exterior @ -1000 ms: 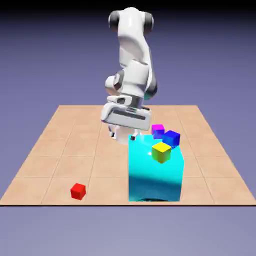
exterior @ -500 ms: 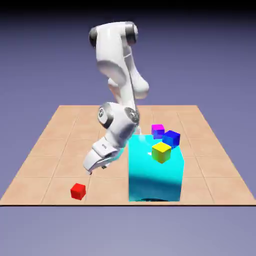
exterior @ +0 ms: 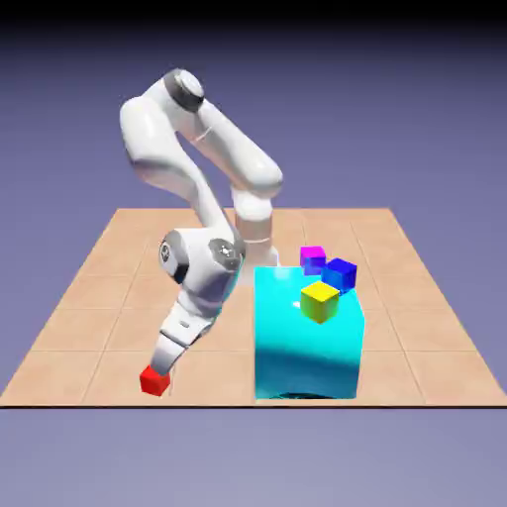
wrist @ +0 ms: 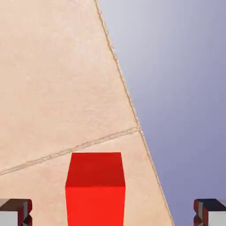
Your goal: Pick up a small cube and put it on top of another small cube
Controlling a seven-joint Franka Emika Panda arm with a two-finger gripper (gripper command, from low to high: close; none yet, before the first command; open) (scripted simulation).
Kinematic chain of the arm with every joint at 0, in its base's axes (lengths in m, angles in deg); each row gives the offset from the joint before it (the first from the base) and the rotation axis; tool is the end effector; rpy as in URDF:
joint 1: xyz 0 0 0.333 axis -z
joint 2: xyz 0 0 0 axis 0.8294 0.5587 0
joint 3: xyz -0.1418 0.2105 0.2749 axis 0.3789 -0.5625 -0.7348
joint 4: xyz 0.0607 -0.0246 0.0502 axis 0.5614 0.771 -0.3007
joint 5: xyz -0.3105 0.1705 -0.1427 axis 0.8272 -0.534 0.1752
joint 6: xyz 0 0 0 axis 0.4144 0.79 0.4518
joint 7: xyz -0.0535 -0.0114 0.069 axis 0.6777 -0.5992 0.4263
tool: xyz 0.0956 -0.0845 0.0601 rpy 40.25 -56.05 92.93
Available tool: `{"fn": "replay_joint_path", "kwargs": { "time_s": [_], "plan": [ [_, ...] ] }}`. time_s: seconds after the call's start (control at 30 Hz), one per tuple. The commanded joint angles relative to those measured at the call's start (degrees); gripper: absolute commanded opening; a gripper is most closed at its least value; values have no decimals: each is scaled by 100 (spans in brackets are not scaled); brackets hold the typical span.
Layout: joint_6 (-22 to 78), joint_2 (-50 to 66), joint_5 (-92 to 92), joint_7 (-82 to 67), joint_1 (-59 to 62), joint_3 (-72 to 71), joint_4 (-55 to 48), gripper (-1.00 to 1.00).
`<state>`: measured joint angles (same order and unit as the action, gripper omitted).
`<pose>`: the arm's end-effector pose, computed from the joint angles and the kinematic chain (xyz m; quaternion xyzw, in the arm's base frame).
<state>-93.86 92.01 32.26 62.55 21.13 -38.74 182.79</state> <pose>0.5139 -0.2192 0.1958 0.9594 0.2062 -0.1022 0.1630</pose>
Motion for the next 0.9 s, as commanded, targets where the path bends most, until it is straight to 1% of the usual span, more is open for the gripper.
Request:
{"fn": "replay_joint_path", "kwargs": {
  "time_s": [0.0, 0.03, 0.17, 0.2, 0.23, 0.37, 0.4, 0.87],
  "plan": [
    [-3, 24, 6, -22, 47, 5, 13, 0],
    [-3, 24, 6, -22, 47, 5, 13, 0],
    [-330, 633, 747, 224, -274, 785, -234, 0],
    [-330, 633, 748, 224, -274, 786, -234, -100],
    [-330, 633, 748, 224, -274, 786, -234, -100],
    [50, 67, 24, -67, 20, -44, 21, -100],
    [271, 245, 99, -258, -97, -252, 54, -100],
    [2766, 403, -457, -3737, -1262, -2678, -672, -100]
  ]
}}
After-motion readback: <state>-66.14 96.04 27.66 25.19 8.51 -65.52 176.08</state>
